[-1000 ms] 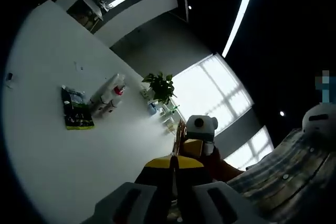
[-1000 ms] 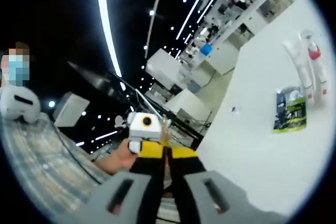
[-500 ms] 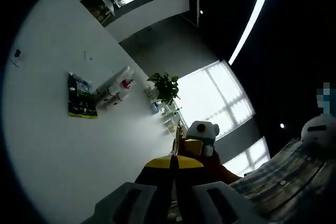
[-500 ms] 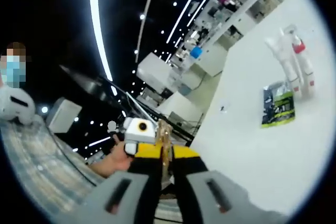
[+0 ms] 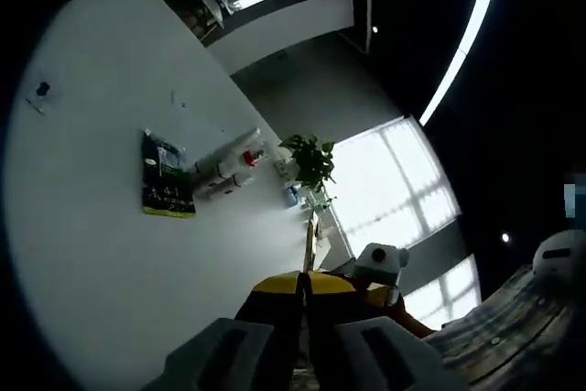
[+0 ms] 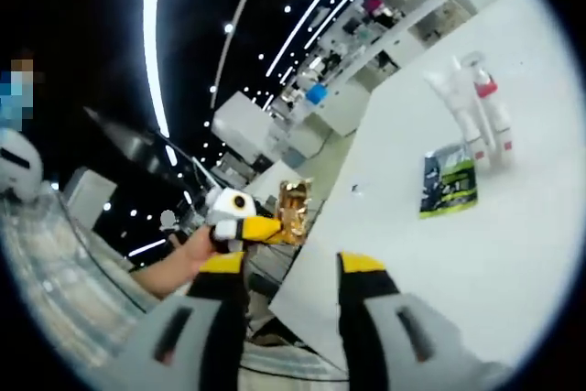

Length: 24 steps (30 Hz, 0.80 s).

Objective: Arrange the skincare products in the storage area until every visible bottle or jar stands upright without overlapping.

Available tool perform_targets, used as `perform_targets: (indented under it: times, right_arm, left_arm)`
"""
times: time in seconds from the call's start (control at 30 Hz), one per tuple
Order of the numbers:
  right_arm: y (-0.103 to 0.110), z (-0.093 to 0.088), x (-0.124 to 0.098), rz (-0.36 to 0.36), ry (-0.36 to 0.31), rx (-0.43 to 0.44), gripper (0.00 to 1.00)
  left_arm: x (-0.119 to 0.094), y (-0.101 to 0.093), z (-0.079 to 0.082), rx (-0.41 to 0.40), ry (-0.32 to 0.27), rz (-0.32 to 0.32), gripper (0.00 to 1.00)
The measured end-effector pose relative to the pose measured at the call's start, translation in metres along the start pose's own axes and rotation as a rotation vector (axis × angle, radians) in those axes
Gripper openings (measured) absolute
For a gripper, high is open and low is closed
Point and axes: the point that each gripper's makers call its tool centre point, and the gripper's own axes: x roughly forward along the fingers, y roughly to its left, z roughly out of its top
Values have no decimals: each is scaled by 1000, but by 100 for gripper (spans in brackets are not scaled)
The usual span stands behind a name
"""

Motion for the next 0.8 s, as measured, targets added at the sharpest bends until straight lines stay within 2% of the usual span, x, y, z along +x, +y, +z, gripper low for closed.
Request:
perform_targets:
  times: [0.1,0.2,0.33,0.5,0.6,0.8]
  right_arm:
    - [-4,-1,-6,-28,-4,-2,38]
    - [-11,1,-14,-89,-20,-39,38]
    - [-13,-10,-20,-122,28,-60,39]
    - [-18,-20,-26,-152,54,-40,38]
    - [-19,-19,-30,-166,43,-23,38]
    - [-27,-9,-42,-222,14,-36,36]
  left_arm:
    - [5,12,7,-24,-7,18,1]
    - [8,28,18,-47,-32,55,1]
    - [13,45,36,-87,-76,76,1]
    - [20,65,55,-86,-82,117,1]
    - [21,81,71,-93,-94,153,1]
    - [28,106,91,-114,-99,192,1]
